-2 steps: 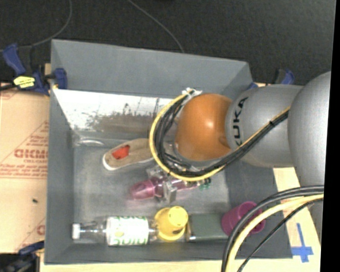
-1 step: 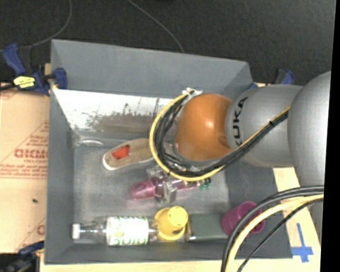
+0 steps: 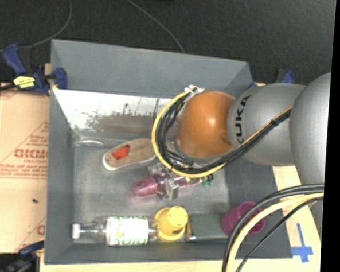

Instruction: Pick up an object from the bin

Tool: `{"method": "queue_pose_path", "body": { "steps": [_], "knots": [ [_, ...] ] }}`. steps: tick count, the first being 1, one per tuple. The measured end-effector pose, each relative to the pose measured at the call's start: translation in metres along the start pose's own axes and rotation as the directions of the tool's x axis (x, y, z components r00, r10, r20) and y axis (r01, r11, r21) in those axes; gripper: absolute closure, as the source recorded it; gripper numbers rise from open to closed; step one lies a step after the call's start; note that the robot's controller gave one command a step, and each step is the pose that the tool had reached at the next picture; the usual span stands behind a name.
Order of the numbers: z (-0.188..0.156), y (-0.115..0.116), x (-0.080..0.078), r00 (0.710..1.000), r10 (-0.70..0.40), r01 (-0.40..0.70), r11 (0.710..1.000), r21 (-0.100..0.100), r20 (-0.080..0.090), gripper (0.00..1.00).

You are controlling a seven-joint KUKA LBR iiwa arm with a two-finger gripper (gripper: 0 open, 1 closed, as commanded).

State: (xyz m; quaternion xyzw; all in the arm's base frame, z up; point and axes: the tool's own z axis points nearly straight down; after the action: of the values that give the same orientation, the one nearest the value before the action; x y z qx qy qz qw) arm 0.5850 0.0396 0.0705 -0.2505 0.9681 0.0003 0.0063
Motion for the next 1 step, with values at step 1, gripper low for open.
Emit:
{"method": "queue_pose_path", "body": {
  "steps": [1],
  "knots": [
    [0.0001,-0.0051,0.0036,1.000,-0.001,0.001,1.000,-0.001,-0.002,1.00]
  ]
}}
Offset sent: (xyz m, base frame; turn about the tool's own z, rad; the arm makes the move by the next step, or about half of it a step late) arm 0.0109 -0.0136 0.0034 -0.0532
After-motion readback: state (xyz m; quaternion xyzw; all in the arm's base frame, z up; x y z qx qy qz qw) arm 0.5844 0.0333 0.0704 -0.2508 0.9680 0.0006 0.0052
